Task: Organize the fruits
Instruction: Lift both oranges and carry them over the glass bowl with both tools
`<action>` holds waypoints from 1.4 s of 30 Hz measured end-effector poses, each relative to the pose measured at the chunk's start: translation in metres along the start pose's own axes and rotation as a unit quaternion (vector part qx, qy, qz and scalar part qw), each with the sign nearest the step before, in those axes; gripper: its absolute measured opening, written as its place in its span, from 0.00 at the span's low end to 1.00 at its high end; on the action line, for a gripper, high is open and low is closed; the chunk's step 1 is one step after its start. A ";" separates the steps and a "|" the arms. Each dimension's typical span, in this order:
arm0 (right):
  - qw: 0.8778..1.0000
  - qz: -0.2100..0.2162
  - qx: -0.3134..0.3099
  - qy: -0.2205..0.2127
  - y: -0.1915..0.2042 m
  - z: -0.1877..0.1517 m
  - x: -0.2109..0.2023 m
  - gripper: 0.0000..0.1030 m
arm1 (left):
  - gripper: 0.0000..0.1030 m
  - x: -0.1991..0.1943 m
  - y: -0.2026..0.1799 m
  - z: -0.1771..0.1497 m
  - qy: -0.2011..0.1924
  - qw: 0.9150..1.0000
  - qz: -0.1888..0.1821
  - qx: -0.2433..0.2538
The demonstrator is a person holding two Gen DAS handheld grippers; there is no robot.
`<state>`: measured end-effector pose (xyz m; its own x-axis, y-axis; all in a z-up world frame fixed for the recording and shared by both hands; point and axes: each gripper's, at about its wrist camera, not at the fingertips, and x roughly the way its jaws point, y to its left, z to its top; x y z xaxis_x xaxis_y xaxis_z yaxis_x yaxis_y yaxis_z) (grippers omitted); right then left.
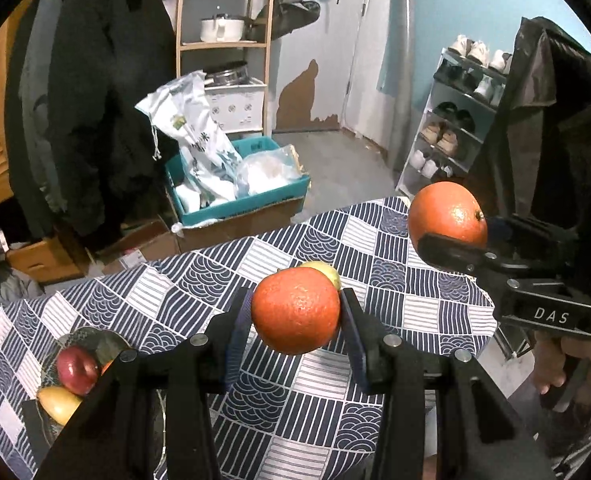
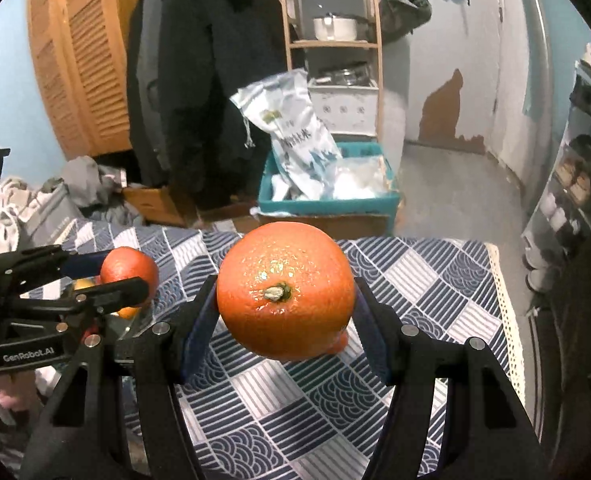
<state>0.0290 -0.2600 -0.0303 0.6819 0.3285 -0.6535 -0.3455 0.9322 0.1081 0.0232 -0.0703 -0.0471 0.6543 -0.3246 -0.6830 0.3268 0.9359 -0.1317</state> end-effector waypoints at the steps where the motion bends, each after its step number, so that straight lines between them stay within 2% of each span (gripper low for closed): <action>1: 1.000 0.002 -0.002 -0.002 0.002 0.001 -0.001 0.63 | 0.43 -0.004 0.001 0.001 -0.004 1.000 0.000 0.000; 15: 0.999 0.041 -0.017 -0.003 0.035 0.013 0.003 0.63 | 0.43 -0.033 0.028 -0.006 -0.025 0.999 0.020 -0.015; 29: 0.997 0.069 -0.041 0.018 0.076 0.021 0.026 0.63 | 0.43 -0.038 0.067 -0.022 -0.017 0.998 0.039 -0.050; 42: 0.992 0.101 -0.065 0.046 0.122 0.025 0.053 0.63 | 0.43 -0.053 0.116 -0.045 -0.014 0.993 0.067 -0.098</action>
<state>0.0391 -0.1246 -0.0328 0.5303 0.4852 -0.6953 -0.5534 0.8193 0.1496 -0.0040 0.0614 -0.0588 0.7030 -0.1970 -0.6834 0.0984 0.9786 -0.1808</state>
